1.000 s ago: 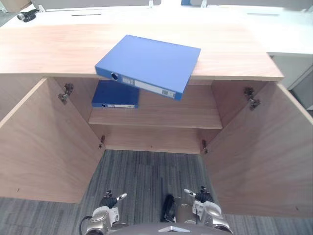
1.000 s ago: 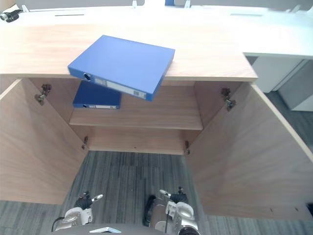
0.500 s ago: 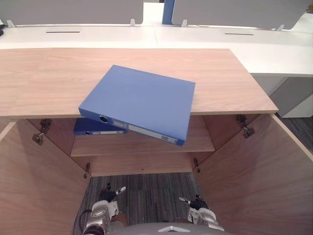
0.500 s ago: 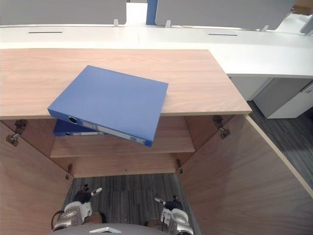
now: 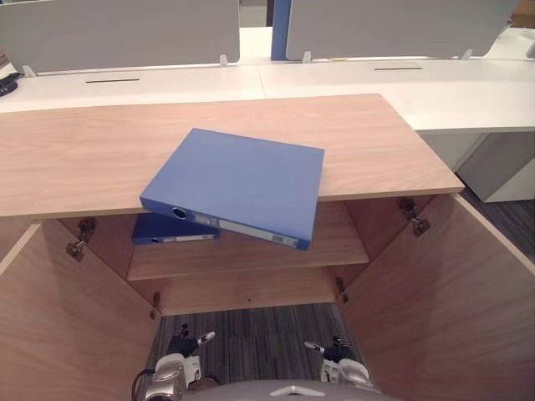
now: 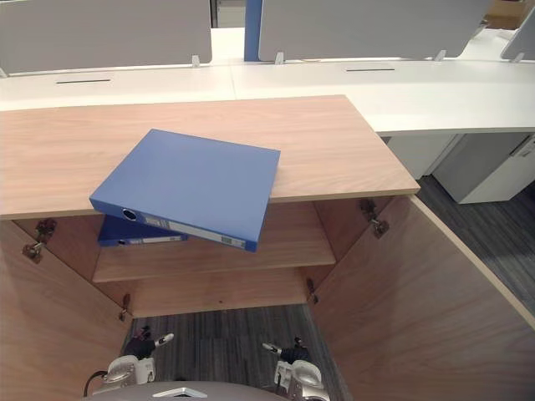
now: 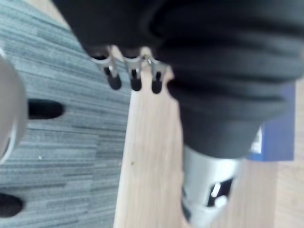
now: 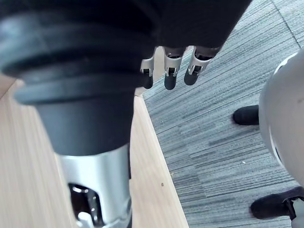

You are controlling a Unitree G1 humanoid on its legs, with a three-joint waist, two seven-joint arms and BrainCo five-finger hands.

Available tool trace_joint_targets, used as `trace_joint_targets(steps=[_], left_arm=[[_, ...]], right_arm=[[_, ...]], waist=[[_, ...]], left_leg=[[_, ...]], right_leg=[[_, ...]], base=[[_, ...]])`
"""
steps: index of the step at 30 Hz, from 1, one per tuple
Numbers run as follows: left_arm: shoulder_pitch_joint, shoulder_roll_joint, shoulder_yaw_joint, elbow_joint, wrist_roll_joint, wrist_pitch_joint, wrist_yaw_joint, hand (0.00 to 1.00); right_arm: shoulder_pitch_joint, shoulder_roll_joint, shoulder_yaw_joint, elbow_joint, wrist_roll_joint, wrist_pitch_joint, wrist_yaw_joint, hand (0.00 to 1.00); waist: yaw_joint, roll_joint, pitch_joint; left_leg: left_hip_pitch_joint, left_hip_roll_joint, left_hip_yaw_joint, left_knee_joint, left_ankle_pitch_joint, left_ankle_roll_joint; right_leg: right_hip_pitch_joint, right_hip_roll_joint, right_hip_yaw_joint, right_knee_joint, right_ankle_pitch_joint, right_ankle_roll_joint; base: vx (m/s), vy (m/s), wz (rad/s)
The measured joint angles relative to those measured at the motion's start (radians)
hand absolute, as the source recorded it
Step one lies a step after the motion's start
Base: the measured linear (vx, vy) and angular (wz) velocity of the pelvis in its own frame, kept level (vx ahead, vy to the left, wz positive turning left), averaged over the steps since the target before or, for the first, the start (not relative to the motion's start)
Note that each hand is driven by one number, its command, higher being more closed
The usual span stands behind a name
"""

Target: Walk over to the cabinet, pick up the folder, carry it to the office cabinet, place the folder inside the office cabinet, then close the office cabinet door

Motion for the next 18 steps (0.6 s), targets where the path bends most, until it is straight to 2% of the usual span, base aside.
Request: trace_joint_targets(steps=[5, 11, 14, 18], left_arm=[[0.057, 0.027, -0.015, -0.111, 0.000, -0.004, 0.040, 0.00], [0.176, 0.096, -0.013, -0.546, 0.005, -0.013, 0.102, 0.00], [0.214, 0.112, -0.017, -0.788, 0.070, -0.030, 0.129, 0.00], [0.252, 0.112, -0.020, -0.993, 0.141, -0.063, 0.153, 0.00]], right_arm=[[0.024, -0.024, 0.011, -0.004, -0.001, 0.000, -0.007, 0.00], [0.074, -0.026, 0.044, -0.070, -0.001, -0.003, -0.019, 0.00], [0.085, -0.027, 0.054, -0.080, -0.001, -0.004, -0.020, 0.00], [0.094, -0.026, 0.080, -0.113, -0.001, -0.013, -0.021, 0.00]], waist=[[0.002, -0.005, -0.003], [0.018, -0.004, -0.004], [0.024, -0.003, -0.006], [0.033, 0.003, -0.011]], left_leg=[[0.029, -0.017, -0.022, -0.083, 0.048, 0.002], [0.027, -0.032, -0.034, -0.085, 0.049, 0.005], [0.031, -0.044, -0.055, -0.085, 0.053, 0.017], [0.042, -0.052, -0.058, -0.085, 0.050, 0.023]], right_leg=[[0.006, -0.006, -0.013, -0.015, 0.008, 0.010], [0.009, -0.017, -0.020, -0.017, 0.007, 0.012], [0.029, -0.028, -0.041, -0.024, 0.009, 0.024], [0.046, -0.032, -0.044, -0.030, 0.011, 0.027]], base=[[-0.09, 0.022, 0.12], [-0.02, 0.030, 0.06], [0.03, 0.022, 0.19], [0.05, 0.019, 0.03]])
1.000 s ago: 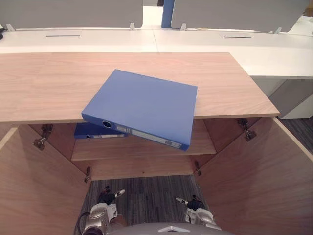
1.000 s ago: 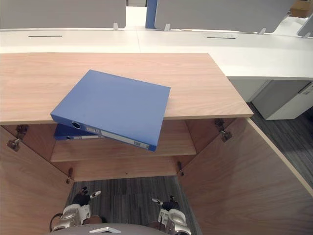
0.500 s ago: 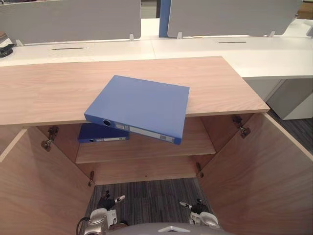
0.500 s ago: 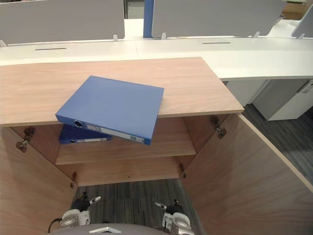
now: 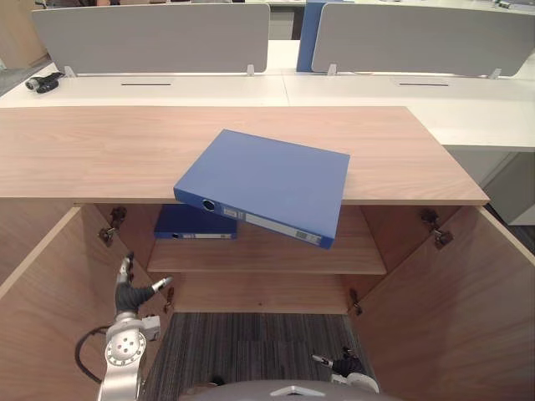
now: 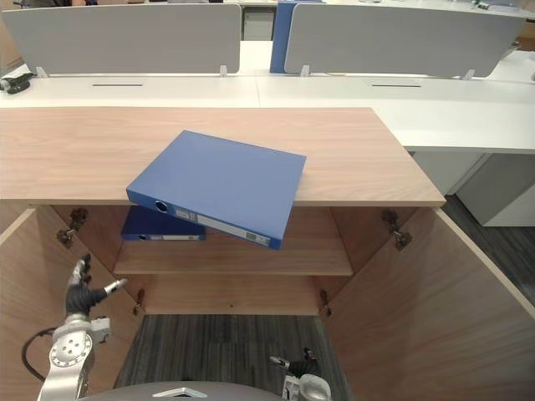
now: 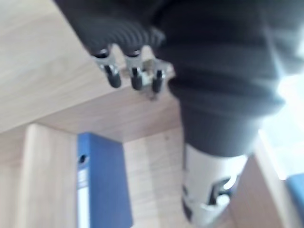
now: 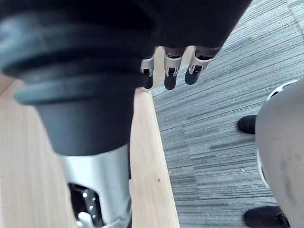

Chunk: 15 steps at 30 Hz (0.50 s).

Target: Walk over to the cabinet, pick up the folder, carry it to the office cabinet, place the folder inside the office cabinet, then close the office cabinet door

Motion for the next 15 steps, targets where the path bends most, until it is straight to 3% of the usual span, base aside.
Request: trace_joint_targets(steps=[12, 15], left_arm=[[0.031, 0.004, -0.141, -0.304, 0.144, -0.053, 0.012, 0.00], [0.040, 0.036, -0.164, -0.334, 0.190, -0.058, 0.015, 0.00]], right_arm=[[0.004, -0.007, 0.002, 0.027, -0.002, -0.003, -0.002, 0.00], [0.004, -0.019, 0.003, 0.066, -0.002, -0.002, -0.002, 0.00]], waist=[[-0.004, 0.003, -0.012], [-0.004, 0.007, -0.026]], left_leg=[[0.003, 0.007, -0.015, 0.039, -0.034, -0.012], [0.010, 0.006, -0.016, 0.037, -0.032, -0.009]], right_leg=[[0.025, 0.003, 0.014, 0.021, -0.024, -0.015], [0.026, 0.007, 0.020, 0.028, -0.028, -0.014]], base=[[-0.01, -0.005, 0.02], [0.01, -0.004, -0.01]])
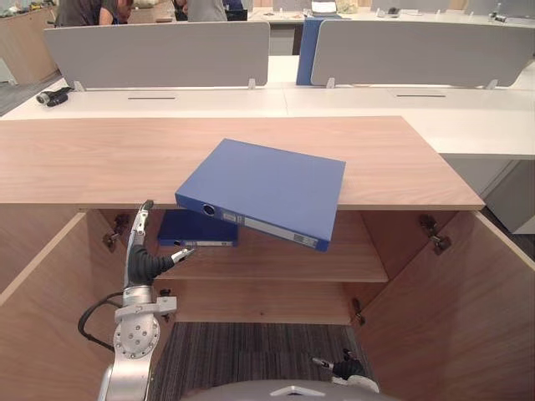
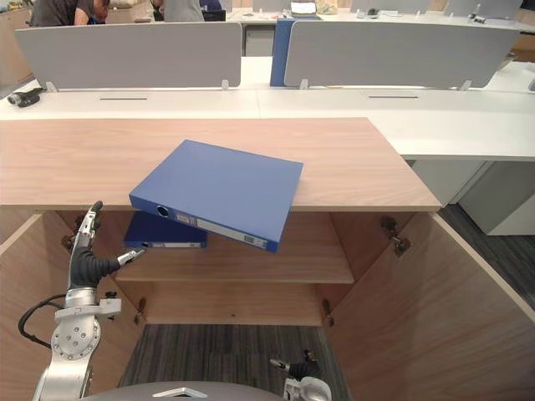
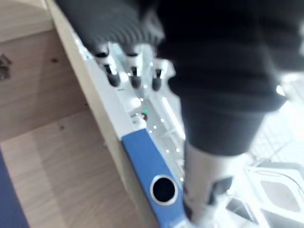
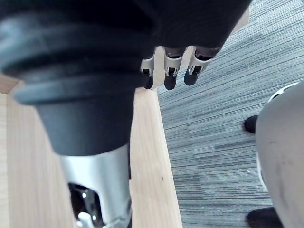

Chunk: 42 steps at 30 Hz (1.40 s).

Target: Walk over to the cabinet, pick up the folder, carry it to the office cabinet, place the folder inside the office cabinet, then close the office cabinet door

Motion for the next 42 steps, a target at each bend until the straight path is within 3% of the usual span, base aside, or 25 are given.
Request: trace_joint_targets(steps=[4, 6, 13, 24, 32, 42], left_arm=[[-0.004, 0.122, -0.034, -0.016, 0.073, -0.015, 0.022, 0.00], [-0.011, 0.171, -0.035, -0.016, 0.165, -0.015, 0.045, 0.00], [-0.018, 0.251, -0.050, -0.015, 0.349, -0.014, 0.108, 0.00], [-0.109, 0.290, -0.163, -0.006, 0.445, -0.011, 0.129, 0.00], [-0.181, 0.293, -0.287, 0.049, 0.478, 0.002, 0.127, 0.00], [-0.261, 0.289, -0.363, 0.116, 0.508, 0.012, 0.119, 0.00]], right_arm=[[-0.007, -0.013, 0.006, 0.014, 0.000, -0.001, 0.000, 0.00], [-0.012, -0.023, 0.009, 0.026, 0.000, -0.001, -0.001, 0.00], [-0.028, -0.037, 0.027, 0.053, -0.022, -0.001, -0.004, 0.00], [-0.042, -0.043, 0.042, 0.067, -0.037, -0.001, -0.005, 0.00], [-0.061, -0.054, 0.044, 0.093, -0.037, 0.000, -0.005, 0.00], [-0.061, -0.069, 0.042, 0.103, -0.037, 0.006, -0.005, 0.00]], waist=[[-0.001, 0.008, -0.005], [-0.001, 0.011, -0.006], [-0.002, 0.004, -0.003], [-0.010, -0.012, 0.010], [-0.033, -0.018, 0.014], [-0.058, -0.017, 0.016]], left_leg=[[0.033, 0.001, -0.008, -0.039, 0.022, 0.010], [0.034, 0.000, -0.011, -0.042, 0.023, 0.010], [0.035, -0.004, -0.031, -0.045, 0.023, 0.011], [0.040, -0.005, -0.035, -0.047, 0.023, 0.011], [0.038, -0.003, -0.034, -0.047, 0.022, 0.010], [0.033, -0.001, -0.033, -0.047, 0.020, 0.009]], right_leg=[[0.003, 0.011, 0.009, -0.004, 0.004, -0.002], [0.005, 0.012, 0.009, -0.012, 0.004, -0.004], [0.018, 0.015, 0.007, -0.033, 0.005, -0.015], [0.031, 0.019, 0.009, -0.058, 0.009, -0.021], [0.031, 0.022, 0.020, -0.074, 0.017, -0.023], [0.030, 0.026, 0.033, -0.097, 0.034, -0.024]], base=[[0.00, -0.020, -0.06], [-0.01, -0.008, -0.02], [0.00, -0.001, 0.00], [0.00, 0.000, 0.00], [-0.01, -0.008, -0.03], [-0.01, -0.010, -0.04]])
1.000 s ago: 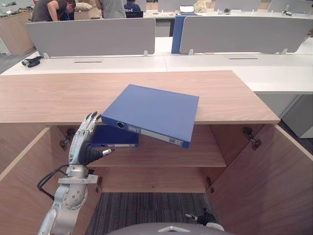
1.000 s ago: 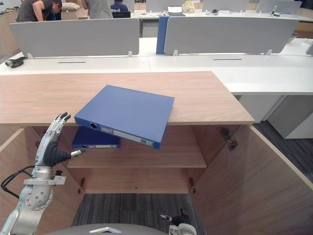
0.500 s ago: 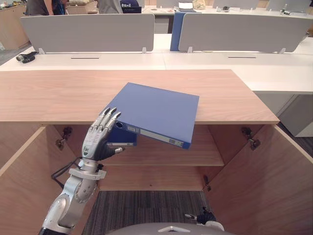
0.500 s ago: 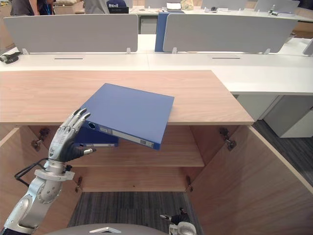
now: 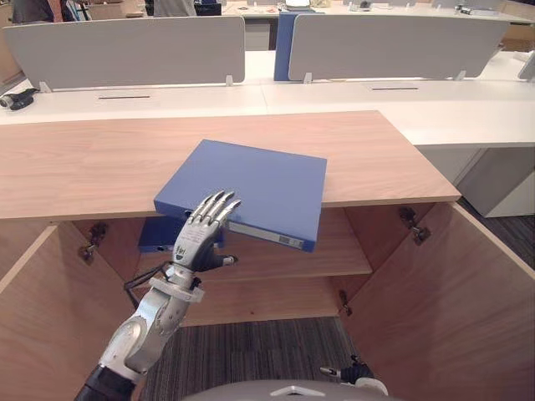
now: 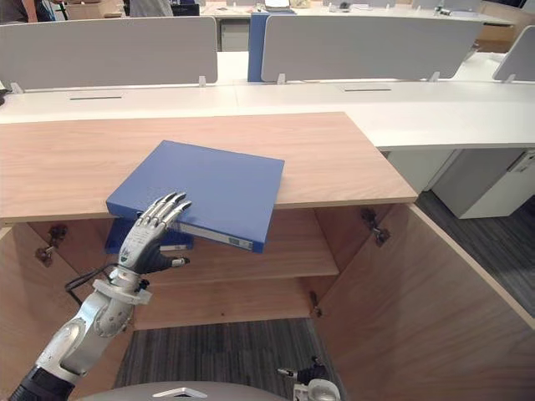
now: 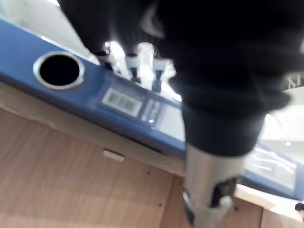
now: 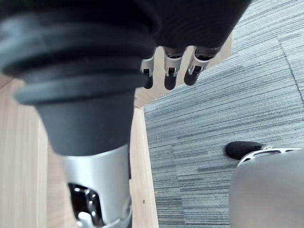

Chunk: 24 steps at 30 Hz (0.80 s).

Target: Walk over to the cabinet, pick up the folder, carry it to the office cabinet, place the folder inside the office cabinet, then close the office cabinet door

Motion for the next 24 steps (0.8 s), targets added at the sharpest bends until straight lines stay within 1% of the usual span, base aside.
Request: trace_joint_targets(steps=[5, 10, 12, 18, 19, 22, 23, 24], left_arm=[[-0.035, -0.009, -0.038, 0.023, 0.027, 0.007, 0.003, 0.00], [-0.049, -0.016, -0.044, 0.037, 0.049, 0.019, 0.011, 0.00], [-0.060, -0.017, -0.061, 0.039, 0.056, 0.022, 0.014, 0.00], [-0.085, -0.054, -0.065, 0.073, 0.071, 0.039, 0.032, 0.00], [-0.089, -0.054, -0.066, 0.076, 0.082, 0.042, 0.032, 1.00], [-0.104, -0.055, -0.072, 0.084, 0.091, 0.046, 0.034, 1.00], [-0.111, -0.056, -0.074, 0.088, 0.100, 0.054, 0.037, 1.00], [-0.120, -0.062, -0.073, 0.095, 0.104, 0.056, 0.050, 1.00]], right_arm=[[0.001, -0.002, 0.000, 0.000, 0.000, 0.006, 0.000, 0.00], [0.002, -0.006, -0.001, 0.000, 0.002, 0.014, 0.000, 0.00], [0.003, -0.006, -0.002, 0.001, 0.004, 0.015, 0.000, 0.00], [0.003, -0.006, -0.008, 0.006, 0.013, 0.015, 0.000, 0.00], [0.003, -0.006, -0.008, 0.007, 0.018, 0.015, 0.000, 0.00], [0.003, -0.008, -0.009, 0.012, 0.019, 0.016, 0.001, 0.00], [0.003, -0.008, -0.009, 0.013, 0.019, 0.016, 0.001, 0.00], [0.003, -0.008, -0.009, 0.014, 0.019, 0.016, 0.001, 0.00]], waist=[[-0.009, 0.001, 0.000], [-0.023, 0.002, 0.000], [-0.024, 0.002, 0.000], [-0.033, 0.003, -0.001], [-0.034, 0.003, -0.001], [-0.039, 0.003, -0.001], [-0.040, 0.004, -0.001], [-0.041, 0.004, -0.001]], left_leg=[[-0.001, 0.000, 0.000, 0.000, 0.000, 0.000], [-0.003, 0.000, 0.000, 0.000, 0.000, 0.000], [-0.005, 0.000, 0.000, 0.000, 0.000, 0.000], [-0.006, 0.000, 0.000, 0.000, 0.000, 0.000], [-0.006, 0.000, 0.000, 0.000, -0.001, 0.000], [-0.007, 0.000, 0.000, 0.000, -0.001, 0.000], [-0.007, 0.000, 0.000, 0.000, -0.001, 0.000], [-0.007, 0.000, 0.000, 0.000, -0.001, 0.000]], right_leg=[[0.000, 0.000, 0.002, -0.005, 0.003, 0.000], [-0.001, 0.000, 0.002, -0.006, 0.003, 0.000], [-0.004, 0.000, 0.003, -0.007, 0.004, 0.000], [-0.004, 0.001, 0.004, -0.010, 0.005, -0.001], [-0.004, 0.001, 0.004, -0.010, 0.005, -0.001], [-0.005, 0.001, 0.004, -0.011, 0.005, -0.001], [-0.005, 0.001, 0.005, -0.011, 0.006, -0.001], [-0.005, 0.001, 0.005, -0.011, 0.006, -0.001]], base=[[0.00, -0.002, -0.01], [0.00, 0.000, 0.00], [0.00, 0.000, 0.00], [0.00, 0.000, 0.00], [0.00, 0.000, 0.00], [0.00, 0.000, 0.00], [0.00, 0.000, 0.00], [0.00, 0.000, 0.00]])
